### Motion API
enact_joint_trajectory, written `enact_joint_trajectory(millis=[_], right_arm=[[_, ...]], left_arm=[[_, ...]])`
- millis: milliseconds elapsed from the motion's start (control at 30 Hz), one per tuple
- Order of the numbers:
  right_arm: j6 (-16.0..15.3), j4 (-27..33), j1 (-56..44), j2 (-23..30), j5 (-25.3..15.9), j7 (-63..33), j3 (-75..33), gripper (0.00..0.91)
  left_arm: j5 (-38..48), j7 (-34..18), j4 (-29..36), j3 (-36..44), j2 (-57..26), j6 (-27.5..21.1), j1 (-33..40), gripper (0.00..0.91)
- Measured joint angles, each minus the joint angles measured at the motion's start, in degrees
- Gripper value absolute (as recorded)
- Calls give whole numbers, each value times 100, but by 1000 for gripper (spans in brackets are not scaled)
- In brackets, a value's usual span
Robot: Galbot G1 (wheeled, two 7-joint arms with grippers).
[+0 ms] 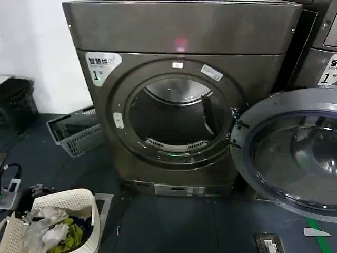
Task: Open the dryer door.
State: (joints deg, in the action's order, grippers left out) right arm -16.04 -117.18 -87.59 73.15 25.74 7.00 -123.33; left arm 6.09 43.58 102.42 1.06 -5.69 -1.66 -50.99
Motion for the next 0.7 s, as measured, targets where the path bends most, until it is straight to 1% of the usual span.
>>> enact_joint_trajectory(millis=[100,267,700], right_arm=[[4,-15,16,3,0,-2,12,907],[-13,-40,28,5,-3,11,26,907],[-16,8,0,26,-16,23,33,907]], left_arm=[[-15,27,-3,-7,2,32,-19,907],[-199,261,-6,-21,-41,121,8,907],[-378,342,-16,-21,-75,307,-63,907]])
